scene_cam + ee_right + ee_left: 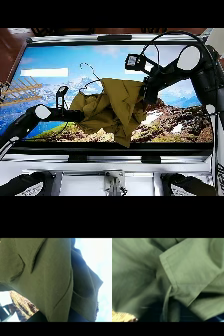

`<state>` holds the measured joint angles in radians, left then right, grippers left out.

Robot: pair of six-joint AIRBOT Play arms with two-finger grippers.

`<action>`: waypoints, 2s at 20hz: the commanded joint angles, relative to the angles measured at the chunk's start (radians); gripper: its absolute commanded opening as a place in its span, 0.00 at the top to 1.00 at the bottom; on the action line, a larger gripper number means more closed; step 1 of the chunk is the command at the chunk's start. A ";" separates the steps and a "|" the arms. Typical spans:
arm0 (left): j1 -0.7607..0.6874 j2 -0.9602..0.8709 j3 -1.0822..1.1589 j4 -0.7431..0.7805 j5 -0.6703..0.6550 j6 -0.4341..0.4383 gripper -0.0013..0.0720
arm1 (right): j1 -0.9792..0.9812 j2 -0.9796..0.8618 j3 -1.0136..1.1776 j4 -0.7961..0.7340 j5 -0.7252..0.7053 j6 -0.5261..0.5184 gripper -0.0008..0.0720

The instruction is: Fold the shirts.

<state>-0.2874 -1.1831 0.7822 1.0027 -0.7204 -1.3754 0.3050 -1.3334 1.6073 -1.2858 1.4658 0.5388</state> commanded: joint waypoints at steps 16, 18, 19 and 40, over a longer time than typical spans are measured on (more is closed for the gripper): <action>0.292 -0.125 0.246 -0.035 -0.125 0.001 0.91 | 0.096 0.084 0.001 0.096 0.005 0.078 0.90; 0.302 -0.125 0.252 -0.035 -0.116 0.001 0.91 | 0.102 0.084 0.001 0.085 0.002 0.078 0.90; 0.310 -0.124 0.258 -0.035 -0.119 0.001 0.91 | 0.102 0.084 0.001 0.055 0.008 0.079 0.90; 0.124 0.306 0.530 -0.483 -0.205 0.321 0.91 | 0.158 0.062 0.002 0.020 -0.300 0.454 0.91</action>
<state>-0.1116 -0.9554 1.2625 0.5491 -0.9218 -1.0832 0.4667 -1.2911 1.6073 -1.2606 1.2671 0.8673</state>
